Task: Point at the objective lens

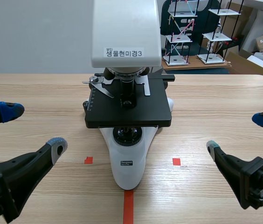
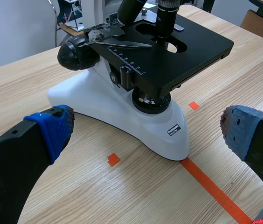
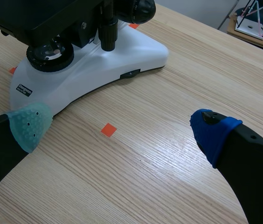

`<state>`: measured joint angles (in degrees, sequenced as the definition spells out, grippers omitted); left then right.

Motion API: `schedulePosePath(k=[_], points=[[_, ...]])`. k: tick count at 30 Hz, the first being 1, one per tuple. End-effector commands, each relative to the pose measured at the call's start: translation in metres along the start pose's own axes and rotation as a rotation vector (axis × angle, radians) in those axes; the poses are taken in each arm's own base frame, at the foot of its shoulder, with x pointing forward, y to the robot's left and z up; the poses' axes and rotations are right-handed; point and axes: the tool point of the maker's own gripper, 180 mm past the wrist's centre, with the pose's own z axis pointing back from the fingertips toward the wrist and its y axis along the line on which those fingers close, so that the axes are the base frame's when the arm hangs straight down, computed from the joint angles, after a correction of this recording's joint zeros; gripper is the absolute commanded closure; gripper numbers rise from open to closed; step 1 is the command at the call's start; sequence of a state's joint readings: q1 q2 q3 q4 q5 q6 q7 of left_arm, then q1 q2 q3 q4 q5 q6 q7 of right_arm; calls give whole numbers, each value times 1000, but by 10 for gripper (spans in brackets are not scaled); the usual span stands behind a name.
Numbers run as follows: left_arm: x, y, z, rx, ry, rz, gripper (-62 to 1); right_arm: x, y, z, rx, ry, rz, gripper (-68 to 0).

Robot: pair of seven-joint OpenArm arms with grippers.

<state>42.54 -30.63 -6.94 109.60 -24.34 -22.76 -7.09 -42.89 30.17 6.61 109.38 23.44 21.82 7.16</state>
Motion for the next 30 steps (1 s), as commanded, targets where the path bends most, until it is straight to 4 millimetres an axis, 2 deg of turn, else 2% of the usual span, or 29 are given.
schedulePosePath(k=[1, 20, 21, 25, 30], points=[[8, -2, 0, -6, -30, 5, -623, 7, 1, 0, 6, -23, 2, -679], [8, -2, 0, -7, -29, 4, -623, 7, 1, 0, 6, -23, 2, -679], [8, -2, 0, -6, -29, 4, -584, 7, 1, 0, 6, -23, 2, -679], [11, -5, -2, -33, -38, -2, -349, 7, 1, 0, 6, -23, 2, -679], [20, -9, -9, -90, -59, -40, -148, 7, 1, 0, 6, -23, 2, -679]])
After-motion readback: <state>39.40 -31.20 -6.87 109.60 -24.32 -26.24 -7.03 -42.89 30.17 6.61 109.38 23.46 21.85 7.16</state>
